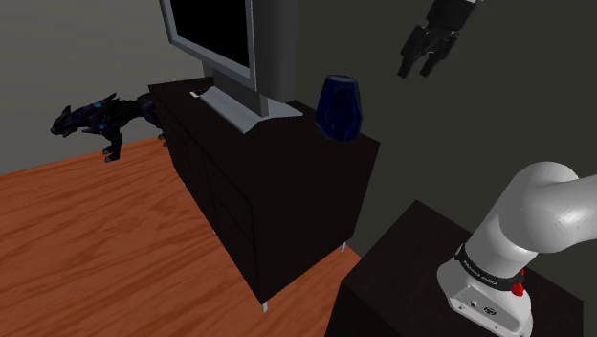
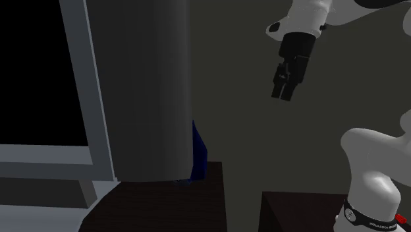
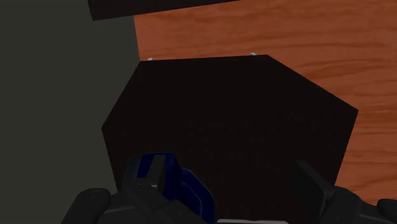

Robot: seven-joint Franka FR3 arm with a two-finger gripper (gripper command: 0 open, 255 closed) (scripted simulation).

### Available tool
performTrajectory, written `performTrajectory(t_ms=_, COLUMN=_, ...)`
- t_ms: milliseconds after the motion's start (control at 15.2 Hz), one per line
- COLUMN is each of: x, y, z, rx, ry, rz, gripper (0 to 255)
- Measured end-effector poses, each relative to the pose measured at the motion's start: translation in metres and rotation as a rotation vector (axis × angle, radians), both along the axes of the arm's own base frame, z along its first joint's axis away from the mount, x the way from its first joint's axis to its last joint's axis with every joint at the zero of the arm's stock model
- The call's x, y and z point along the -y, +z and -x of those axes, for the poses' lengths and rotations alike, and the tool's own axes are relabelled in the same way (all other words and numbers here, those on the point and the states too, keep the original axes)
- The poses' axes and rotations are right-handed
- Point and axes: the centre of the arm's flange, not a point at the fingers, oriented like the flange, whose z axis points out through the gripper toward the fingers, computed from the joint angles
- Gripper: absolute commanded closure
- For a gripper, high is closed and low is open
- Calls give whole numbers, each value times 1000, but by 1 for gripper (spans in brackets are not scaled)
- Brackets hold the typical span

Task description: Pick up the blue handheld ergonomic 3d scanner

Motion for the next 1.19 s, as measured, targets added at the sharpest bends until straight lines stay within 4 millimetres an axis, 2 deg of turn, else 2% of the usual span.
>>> performTrajectory(t_ms=132, x=-2, y=-1, z=-7, rx=0, ry=-19, rz=-2, gripper=0)
performTrajectory(t_ms=330, x=-10, y=-7, z=-35, rx=-2, ry=-129, rz=-12, gripper=0)
performTrajectory(t_ms=528, x=-20, y=-14, z=-79, rx=-3, ry=-257, rz=-25, gripper=0)
performTrajectory(t_ms=792, x=-23, y=-27, z=-127, rx=-7, ry=-432, rz=-43, gripper=0)
performTrajectory(t_ms=1188, x=-10, y=-43, z=-205, rx=-10, ry=-694, rz=-71, gripper=0)
